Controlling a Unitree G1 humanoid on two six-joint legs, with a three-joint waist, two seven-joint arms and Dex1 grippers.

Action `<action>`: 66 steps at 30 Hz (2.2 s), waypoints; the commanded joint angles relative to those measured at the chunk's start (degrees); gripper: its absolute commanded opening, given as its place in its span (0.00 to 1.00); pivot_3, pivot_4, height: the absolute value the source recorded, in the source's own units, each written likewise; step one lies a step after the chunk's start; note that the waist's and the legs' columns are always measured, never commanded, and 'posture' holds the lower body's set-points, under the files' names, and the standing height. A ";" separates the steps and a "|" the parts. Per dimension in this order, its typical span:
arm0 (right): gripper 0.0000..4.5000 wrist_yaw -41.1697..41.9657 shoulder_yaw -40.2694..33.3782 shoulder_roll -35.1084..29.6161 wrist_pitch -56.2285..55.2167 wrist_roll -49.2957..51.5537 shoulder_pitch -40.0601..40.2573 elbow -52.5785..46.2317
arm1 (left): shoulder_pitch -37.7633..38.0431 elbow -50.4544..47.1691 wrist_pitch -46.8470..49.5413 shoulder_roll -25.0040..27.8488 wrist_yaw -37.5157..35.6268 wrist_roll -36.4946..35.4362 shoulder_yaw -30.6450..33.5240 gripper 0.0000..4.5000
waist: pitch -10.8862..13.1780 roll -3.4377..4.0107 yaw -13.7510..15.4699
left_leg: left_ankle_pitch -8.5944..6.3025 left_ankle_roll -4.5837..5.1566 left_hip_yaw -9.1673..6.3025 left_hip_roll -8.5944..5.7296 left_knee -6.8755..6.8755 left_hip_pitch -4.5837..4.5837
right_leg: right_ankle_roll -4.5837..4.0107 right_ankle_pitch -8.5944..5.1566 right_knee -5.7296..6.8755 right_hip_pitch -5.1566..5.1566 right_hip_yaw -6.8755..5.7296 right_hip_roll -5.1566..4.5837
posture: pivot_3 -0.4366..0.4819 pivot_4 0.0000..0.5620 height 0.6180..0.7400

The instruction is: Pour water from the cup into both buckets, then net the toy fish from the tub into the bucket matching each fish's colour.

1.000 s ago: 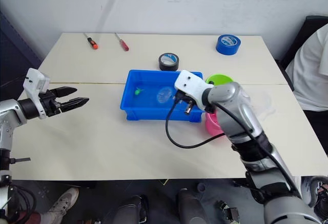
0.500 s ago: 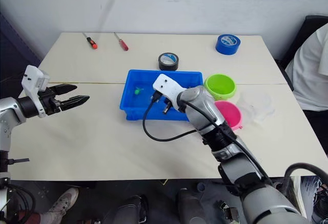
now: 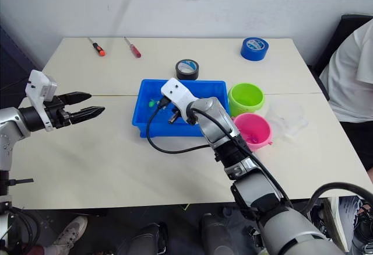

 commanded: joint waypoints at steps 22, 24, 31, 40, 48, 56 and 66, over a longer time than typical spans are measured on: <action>0.00 1.81 -4.47 -10.06 6.94 9.08 4.50 -19.07 | -1.62 -3.38 0.78 0.57 -3.59 -4.56 0.28 0.86 | 0.01 0.01 0.23 | 0.00 0.00 -0.13 -0.02 -0.06 -0.20 | 0.00 0.00 -0.18 -0.08 -0.07 -0.04 | 0.48 0.27 0.95; 0.00 1.71 -4.87 -10.98 7.36 9.52 5.00 -19.95 | -1.99 -3.17 0.82 0.63 -3.73 -4.58 -0.06 0.86 | 0.01 0.01 0.31 | 0.00 0.00 -0.13 -0.02 -0.06 -0.20 | 0.00 0.00 -0.18 -0.08 -0.07 -0.03 | 0.48 0.27 0.95; 0.00 2.22 -7.84 -14.45 7.46 12.41 7.07 -24.17 | -4.19 -2.76 -0.75 0.09 -6.22 -4.33 -2.58 0.86 | 0.01 0.01 0.51 | -0.01 0.01 -0.14 -0.03 -0.07 -0.23 | 0.00 0.00 -0.24 -0.07 -0.07 -0.05 | 0.48 0.27 0.95; 0.00 8.37 -21.27 -31.28 11.51 21.66 12.93 -38.90 | -14.57 4.19 -9.75 -5.83 -11.56 -1.04 -10.25 0.86 | 0.04 0.07 2.30 | -0.03 0.05 -0.13 -0.07 -0.07 -0.26 | 0.00 0.00 -0.39 -0.03 -0.08 -0.03 | 0.48 0.27 0.95; 0.00 7.47 -32.07 -42.47 15.14 24.81 19.94 -42.88 | -22.19 14.22 -16.21 -11.84 -15.15 1.44 -14.00 0.86 | 0.04 0.07 2.15 | -0.07 0.12 -0.05 -0.06 -0.07 -0.25 | 0.04 0.02 -0.55 0.05 0.01 0.02 | 0.48 0.27 0.95; 0.00 6.47 -39.63 -51.79 14.52 23.96 30.27 -43.72 | -28.31 23.82 -21.47 -15.42 -18.56 4.07 -15.68 0.86 | 0.06 0.10 2.07 | -0.10 0.18 0.11 -0.04 -0.06 -0.22 | 0.10 0.05 -0.61 0.05 0.19 0.08 | 0.48 0.27 0.95; 0.00 3.39 -26.91 -57.32 0.26 14.81 35.59 -44.39 | -30.74 28.33 -23.97 -16.67 -20.42 6.01 -15.61 0.86 | 0.07 0.12 2.14 | -0.10 0.18 0.17 -0.03 -0.04 -0.22 | 0.15 0.07 -0.63 0.03 0.29 0.13 | 0.48 0.27 0.95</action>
